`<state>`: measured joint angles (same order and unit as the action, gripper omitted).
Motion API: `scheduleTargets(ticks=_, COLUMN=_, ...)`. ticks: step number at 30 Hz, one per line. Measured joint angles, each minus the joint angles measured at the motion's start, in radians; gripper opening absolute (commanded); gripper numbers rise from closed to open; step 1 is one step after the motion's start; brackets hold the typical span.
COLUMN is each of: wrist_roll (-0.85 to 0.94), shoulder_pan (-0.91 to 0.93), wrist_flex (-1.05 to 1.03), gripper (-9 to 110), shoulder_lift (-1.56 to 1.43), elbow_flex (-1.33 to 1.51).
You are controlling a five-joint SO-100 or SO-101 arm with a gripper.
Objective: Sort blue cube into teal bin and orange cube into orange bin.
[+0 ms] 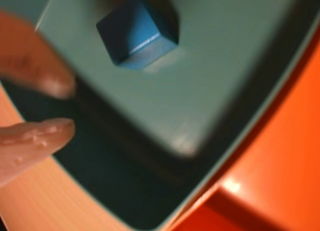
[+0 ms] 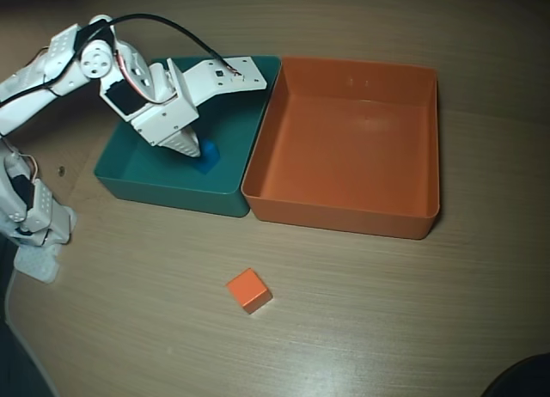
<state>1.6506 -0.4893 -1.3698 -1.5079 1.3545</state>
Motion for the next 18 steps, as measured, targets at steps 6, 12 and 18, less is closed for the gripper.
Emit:
scheduleTargets(ticks=6, wrist_roll=0.011, shoulder_pan=0.107, wrist_flex=0.000, gripper=-5, shoulder_lift=-0.064, elbow_flex=0.000)
scheduleTargets(ticks=12, wrist_roll=0.035, shoulder_pan=0.222, wrist_flex=0.023, gripper=-5, shoulder_lift=-0.089, elbow_flex=-0.009)
scheduleTargets(ticks=18, wrist_roll=0.230, shoulder_pan=0.330, wrist_flex=0.164, gripper=-5, shoulder_lift=-0.067, elbow_flex=-0.063)
